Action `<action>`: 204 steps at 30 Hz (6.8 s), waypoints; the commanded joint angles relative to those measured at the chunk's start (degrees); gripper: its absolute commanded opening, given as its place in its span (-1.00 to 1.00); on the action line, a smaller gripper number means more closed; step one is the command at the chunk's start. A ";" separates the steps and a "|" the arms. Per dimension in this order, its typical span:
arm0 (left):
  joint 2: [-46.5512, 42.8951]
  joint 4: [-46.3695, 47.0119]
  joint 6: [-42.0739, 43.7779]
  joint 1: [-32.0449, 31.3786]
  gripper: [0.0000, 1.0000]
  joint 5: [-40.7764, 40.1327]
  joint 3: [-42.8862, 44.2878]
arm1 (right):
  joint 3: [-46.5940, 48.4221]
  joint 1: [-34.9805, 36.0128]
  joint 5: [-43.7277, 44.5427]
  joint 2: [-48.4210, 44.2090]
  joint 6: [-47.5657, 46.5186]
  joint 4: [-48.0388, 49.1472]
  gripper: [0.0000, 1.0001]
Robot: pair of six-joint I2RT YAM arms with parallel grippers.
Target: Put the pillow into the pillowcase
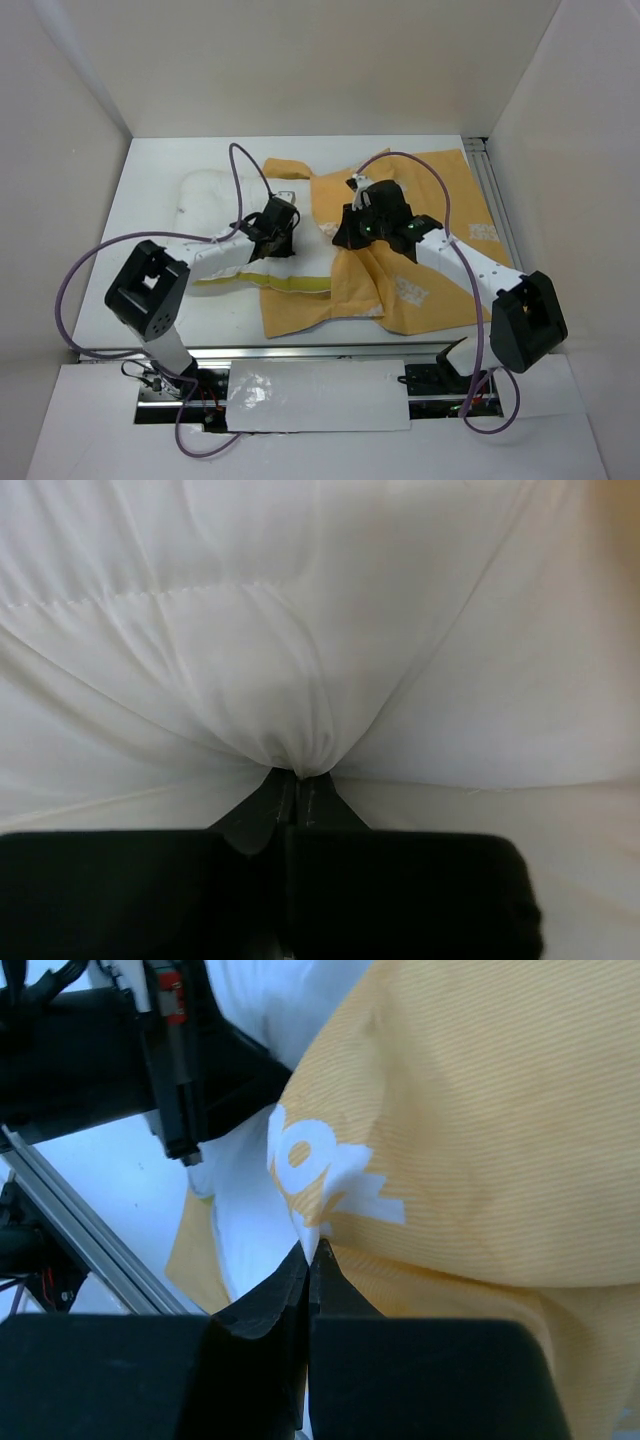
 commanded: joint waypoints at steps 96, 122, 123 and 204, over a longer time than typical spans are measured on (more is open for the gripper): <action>7.80 11.03 28.70 -10.52 -1.00 -6.28 7.10 | -7.39 -12.82 16.64 -11.49 1.57 -14.93 0.95; 1.72 0.76 17.62 -10.52 -1.00 -10.42 10.24 | -0.02 -0.17 34.60 3.28 -0.62 -4.20 -1.00; 1.73 -0.73 17.01 -10.52 -1.00 -10.42 11.47 | -0.02 0.80 33.45 1.45 -0.62 -5.43 -1.00; 11.17 -11.14 3.99 9.01 -1.00 -0.24 18.44 | 58.09 4.05 49.02 46.35 -15.21 -9.84 -1.00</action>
